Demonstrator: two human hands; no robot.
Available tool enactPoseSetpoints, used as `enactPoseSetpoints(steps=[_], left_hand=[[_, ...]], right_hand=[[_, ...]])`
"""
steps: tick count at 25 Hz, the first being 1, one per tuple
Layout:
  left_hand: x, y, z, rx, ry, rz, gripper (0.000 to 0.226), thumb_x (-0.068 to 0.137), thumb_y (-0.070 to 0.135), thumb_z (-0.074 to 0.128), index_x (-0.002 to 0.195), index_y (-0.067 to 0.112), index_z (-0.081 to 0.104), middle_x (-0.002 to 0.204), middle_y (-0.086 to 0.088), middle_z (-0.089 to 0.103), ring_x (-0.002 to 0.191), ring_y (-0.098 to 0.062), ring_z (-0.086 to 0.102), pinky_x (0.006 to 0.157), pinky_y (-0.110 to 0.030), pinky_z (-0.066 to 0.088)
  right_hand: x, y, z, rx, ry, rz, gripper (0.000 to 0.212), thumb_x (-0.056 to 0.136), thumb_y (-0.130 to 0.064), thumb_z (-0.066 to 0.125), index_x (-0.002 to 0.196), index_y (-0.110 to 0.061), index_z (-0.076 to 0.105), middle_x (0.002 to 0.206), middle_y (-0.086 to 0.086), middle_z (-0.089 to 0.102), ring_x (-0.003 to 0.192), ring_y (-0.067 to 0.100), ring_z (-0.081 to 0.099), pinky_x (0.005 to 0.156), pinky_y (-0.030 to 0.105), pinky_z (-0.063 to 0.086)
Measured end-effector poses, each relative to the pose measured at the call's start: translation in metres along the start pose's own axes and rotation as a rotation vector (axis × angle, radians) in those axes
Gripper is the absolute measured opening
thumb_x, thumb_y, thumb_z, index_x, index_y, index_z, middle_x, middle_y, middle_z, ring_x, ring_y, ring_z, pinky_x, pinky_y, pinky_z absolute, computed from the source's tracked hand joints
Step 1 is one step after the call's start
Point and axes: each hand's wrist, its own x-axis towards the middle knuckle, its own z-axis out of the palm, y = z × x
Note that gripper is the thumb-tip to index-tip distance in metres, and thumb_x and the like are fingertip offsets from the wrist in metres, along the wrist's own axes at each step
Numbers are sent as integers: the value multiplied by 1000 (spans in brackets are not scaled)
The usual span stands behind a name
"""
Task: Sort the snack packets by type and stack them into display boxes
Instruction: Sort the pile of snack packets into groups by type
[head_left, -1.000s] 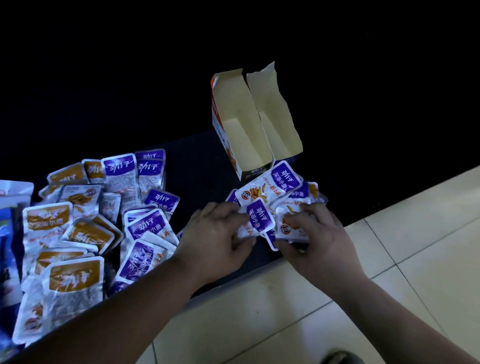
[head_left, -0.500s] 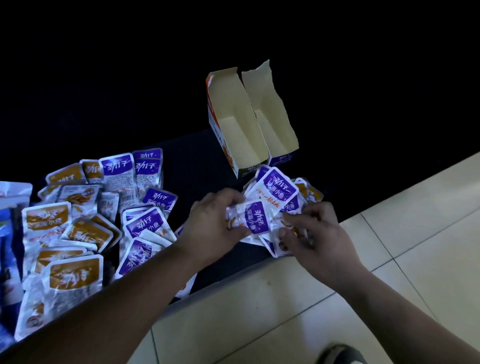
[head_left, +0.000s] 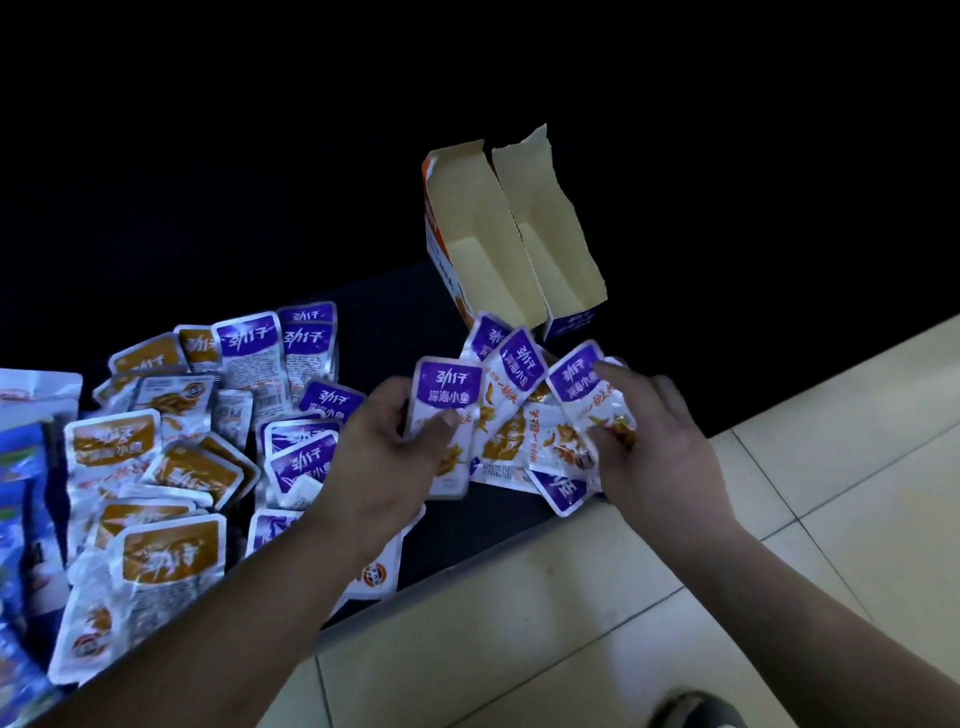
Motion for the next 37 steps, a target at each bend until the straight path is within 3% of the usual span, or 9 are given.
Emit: enactPoseSetpoints(steps=[3, 6, 10, 15, 18, 21, 27, 31, 37], left_hand=[[-14, 7, -4, -124, 9, -75, 15, 97, 16, 70, 112, 18, 68, 99, 6, 79, 92, -12, 76, 74, -27, 62], [-36, 8, -17, -257, 18, -125, 28, 97, 14, 69, 124, 20, 64, 109, 4, 79, 100, -16, 76, 84, -46, 64], [-66, -3, -49, -289, 74, -87, 42, 97, 15, 67, 132, 38, 61, 116, 14, 75, 101, -2, 72, 74, -26, 62], [-83, -28, -78, -168, 143, -91, 49, 96, 20, 71, 136, 43, 56, 113, 15, 76, 88, -21, 72, 66, -34, 61], [-76, -40, -94, 54, 140, -35, 49, 93, 21, 76, 133, 43, 57, 111, 22, 74, 96, -3, 72, 78, -36, 62], [-66, -44, -107, 381, 147, 64, 40, 87, 27, 79, 120, 43, 63, 101, 22, 72, 88, 3, 68, 68, -17, 54], [-55, -49, -119, 780, 116, 166, 43, 81, 63, 63, 113, 35, 58, 90, 13, 71, 78, -11, 67, 62, -32, 56], [-50, -51, -111, 748, 129, 208, 45, 85, 57, 72, 115, 26, 56, 71, 10, 59, 58, -7, 57, 50, -24, 43], [-79, -68, -108, 847, 106, 312, 63, 75, 27, 85, 133, 15, 62, 114, -2, 58, 76, -17, 67, 64, -28, 57]], right_hand=[[-7, -33, -8, 458, 32, 213, 59, 93, -6, 65, 139, -41, 51, 121, -17, 62, 99, -7, 61, 79, 21, 54], [-17, -67, -5, 870, -17, 431, 44, 95, -3, 68, 126, -34, 63, 105, -15, 75, 92, 3, 73, 77, 34, 60], [-30, -101, 14, 1061, -139, 516, 32, 96, -5, 66, 111, -33, 73, 107, -10, 78, 103, 14, 73, 86, 39, 54], [-46, -132, 65, 887, -431, 459, 43, 103, -18, 60, 133, -48, 53, 85, -40, 67, 90, -9, 67, 62, 23, 59], [-43, -147, 90, 770, -520, 410, 46, 106, -24, 51, 140, -53, 43, 91, -23, 71, 90, 12, 69, 64, 24, 59], [-41, -148, 106, 467, -530, 236, 59, 100, -39, 53, 154, -39, 30, 121, -5, 53, 103, 16, 65, 76, 40, 61], [-48, -139, 104, 319, -433, 57, 61, 91, -46, 61, 148, -44, 39, 122, -6, 56, 110, 11, 60, 81, 37, 59], [-62, -136, 99, 288, -422, -13, 70, 88, -49, 63, 152, -44, 35, 133, -13, 54, 123, 14, 54, 87, 41, 57], [-61, -127, 110, 124, -364, -123, 75, 89, -51, 67, 154, -29, 40, 155, 2, 46, 136, 28, 43, 100, 47, 51]])
